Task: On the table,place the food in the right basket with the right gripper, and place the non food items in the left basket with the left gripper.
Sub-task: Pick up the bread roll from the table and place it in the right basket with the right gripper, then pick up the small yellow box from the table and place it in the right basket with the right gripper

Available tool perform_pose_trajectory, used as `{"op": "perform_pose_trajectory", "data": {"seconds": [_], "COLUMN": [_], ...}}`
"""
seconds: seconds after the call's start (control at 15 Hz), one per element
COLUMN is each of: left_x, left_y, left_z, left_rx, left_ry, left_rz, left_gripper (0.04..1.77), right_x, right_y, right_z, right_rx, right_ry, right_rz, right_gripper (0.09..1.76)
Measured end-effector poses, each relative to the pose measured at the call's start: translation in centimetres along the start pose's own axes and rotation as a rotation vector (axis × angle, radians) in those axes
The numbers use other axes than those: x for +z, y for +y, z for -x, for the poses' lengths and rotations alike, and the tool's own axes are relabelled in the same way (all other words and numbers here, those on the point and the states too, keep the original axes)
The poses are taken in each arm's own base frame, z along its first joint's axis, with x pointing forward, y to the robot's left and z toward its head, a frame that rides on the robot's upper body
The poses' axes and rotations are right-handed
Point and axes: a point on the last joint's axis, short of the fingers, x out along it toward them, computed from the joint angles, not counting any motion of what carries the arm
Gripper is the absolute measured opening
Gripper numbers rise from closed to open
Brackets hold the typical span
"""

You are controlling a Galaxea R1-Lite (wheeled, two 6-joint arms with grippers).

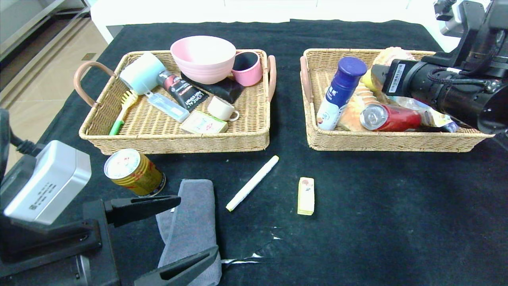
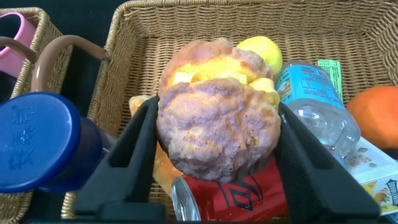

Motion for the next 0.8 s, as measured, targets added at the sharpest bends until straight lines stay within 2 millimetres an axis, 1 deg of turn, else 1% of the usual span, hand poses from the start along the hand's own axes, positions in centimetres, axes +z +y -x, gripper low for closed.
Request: {"op": "perform_pose_trajectory", "data": {"seconds": [0.13,0.33,0.67,0.8], "left_x": [0.00,0.02,0.03,0.03], "left_y": [0.00,0.00,0.00,0.00], "left_z": [0.00,0.00,0.03,0.03], "left_rx": [0.000,0.000,0.000,-0.001], "left_ry": [0.000,-0.001,-0.001,-0.001], "left_rz": [0.000,0.000,-0.001,0.000], "left_gripper": [1.72,1.72,1.72,1.72], "right_x": [-0.07,-0.11,-0.10,-0.31], "right_y": [-0.02,0.00,-0.05,-0.16], "right_z": [0.03,0.06,0.19,0.62], "right_rx": [0.000,0.001,0.001,0.001], "right_ry": [0.004,0.004,0.005,0.029], "right_rz": [0.003,0.006,0.008,0.018], "right_gripper": [1.33,1.45,1.57,1.60]}}
